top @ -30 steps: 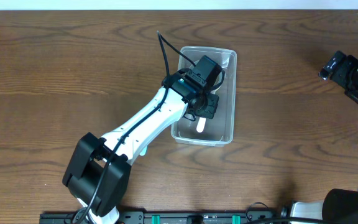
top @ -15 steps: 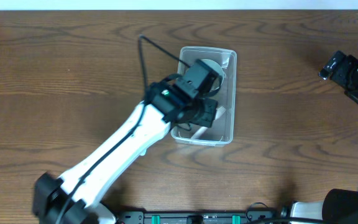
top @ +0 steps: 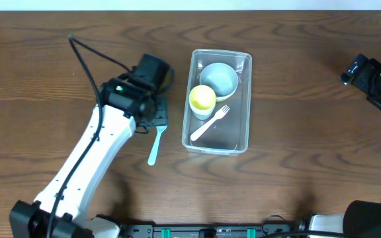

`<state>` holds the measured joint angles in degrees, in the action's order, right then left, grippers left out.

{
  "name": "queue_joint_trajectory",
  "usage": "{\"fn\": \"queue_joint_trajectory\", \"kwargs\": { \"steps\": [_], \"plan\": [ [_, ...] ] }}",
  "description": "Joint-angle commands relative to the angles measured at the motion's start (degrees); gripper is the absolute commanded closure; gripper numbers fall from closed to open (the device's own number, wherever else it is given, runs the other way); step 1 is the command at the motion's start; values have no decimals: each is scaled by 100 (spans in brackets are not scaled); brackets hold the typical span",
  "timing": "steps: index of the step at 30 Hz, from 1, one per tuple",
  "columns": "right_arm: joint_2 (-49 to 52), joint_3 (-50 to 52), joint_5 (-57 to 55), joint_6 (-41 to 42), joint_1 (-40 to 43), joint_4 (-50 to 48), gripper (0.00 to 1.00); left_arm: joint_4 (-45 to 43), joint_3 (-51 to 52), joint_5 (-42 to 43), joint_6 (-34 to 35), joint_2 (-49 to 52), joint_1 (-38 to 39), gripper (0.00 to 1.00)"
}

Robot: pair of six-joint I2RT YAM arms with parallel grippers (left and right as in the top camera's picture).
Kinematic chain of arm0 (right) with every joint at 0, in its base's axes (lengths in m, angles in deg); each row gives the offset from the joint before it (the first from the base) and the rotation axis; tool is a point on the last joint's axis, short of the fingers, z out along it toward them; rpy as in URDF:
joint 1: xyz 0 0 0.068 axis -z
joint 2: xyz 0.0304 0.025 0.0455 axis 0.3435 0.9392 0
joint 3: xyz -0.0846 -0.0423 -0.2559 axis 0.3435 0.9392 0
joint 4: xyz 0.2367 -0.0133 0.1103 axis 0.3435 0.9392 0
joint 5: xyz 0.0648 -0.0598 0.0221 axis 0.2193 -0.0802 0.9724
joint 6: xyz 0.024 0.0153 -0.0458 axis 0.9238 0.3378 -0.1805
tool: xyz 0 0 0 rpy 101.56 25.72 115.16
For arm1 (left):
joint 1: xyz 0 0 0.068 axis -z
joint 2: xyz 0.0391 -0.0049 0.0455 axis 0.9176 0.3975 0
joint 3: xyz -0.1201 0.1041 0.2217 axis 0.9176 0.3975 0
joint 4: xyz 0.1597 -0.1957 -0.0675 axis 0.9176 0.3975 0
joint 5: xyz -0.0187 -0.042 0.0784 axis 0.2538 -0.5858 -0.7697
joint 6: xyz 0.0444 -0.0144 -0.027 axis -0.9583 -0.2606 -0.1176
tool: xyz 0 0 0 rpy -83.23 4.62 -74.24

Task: Pack container
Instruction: 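Grasp the mint-green spoon with the left gripper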

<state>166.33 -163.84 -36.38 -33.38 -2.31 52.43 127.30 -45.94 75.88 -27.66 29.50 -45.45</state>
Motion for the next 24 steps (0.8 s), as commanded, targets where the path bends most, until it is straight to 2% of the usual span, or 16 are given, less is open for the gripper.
{"fn": "queue_joint_trajectory", "kwargs": {
  "steps": [1,5,11,19,22,24],
  "plan": [
    [15,-2,-20,-20,20,-9,1,-481,743,455,-776,236,-260,40],
    [15,-2,-20,-20,20,-9,1,-1128,1419,597,-1060,498,-387,40],
    [15,-2,-20,-20,20,-9,1,-1517,1543,765,-1882,1029,-396,40],
    [15,-2,-20,-20,20,-9,1,-1742,1543,953,-1980,1888,-391,41],
    [15,-2,-22,-20,20,-9,1,-1845,1545,957,-1976,1989,-391,47],
    [15,-2,-20,-20,20,-9,1,-1862,1543,955,-1976,1961,-391,56]
  ]
}}
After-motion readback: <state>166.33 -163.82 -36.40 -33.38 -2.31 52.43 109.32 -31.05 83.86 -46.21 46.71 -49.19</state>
